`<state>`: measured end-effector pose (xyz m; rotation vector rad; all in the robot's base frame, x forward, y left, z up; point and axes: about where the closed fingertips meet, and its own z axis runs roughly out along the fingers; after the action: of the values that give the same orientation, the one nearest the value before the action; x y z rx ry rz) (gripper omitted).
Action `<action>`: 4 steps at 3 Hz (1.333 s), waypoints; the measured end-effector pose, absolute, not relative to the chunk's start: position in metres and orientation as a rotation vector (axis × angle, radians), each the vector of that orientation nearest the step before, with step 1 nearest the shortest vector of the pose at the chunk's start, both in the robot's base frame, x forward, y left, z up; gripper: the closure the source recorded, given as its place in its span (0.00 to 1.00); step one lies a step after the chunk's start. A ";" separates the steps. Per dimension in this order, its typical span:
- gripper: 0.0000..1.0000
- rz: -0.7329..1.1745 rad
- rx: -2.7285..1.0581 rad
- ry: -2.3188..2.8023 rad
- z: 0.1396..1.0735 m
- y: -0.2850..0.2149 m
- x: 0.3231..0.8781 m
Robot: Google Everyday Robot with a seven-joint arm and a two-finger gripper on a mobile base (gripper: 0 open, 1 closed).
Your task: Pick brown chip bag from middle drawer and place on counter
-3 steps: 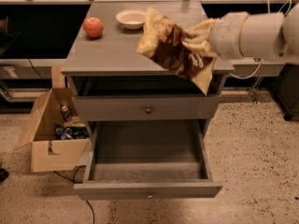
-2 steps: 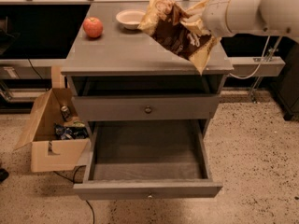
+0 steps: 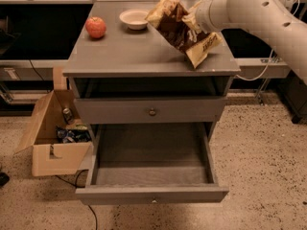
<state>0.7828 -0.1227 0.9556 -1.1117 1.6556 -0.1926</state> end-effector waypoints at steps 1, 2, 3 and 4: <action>1.00 -0.190 -1.062 1.769 0.913 -0.125 0.819; 0.81 -0.182 -1.053 1.777 0.911 -0.125 0.819; 0.58 -0.182 -1.053 1.777 0.911 -0.125 0.819; 0.34 -0.182 -1.053 1.776 0.911 -0.125 0.819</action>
Offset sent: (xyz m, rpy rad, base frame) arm 0.0299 -0.0023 -0.0351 0.0082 0.0660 -0.0627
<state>0.8188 -0.1247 0.9113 -1.0528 1.7764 -0.1817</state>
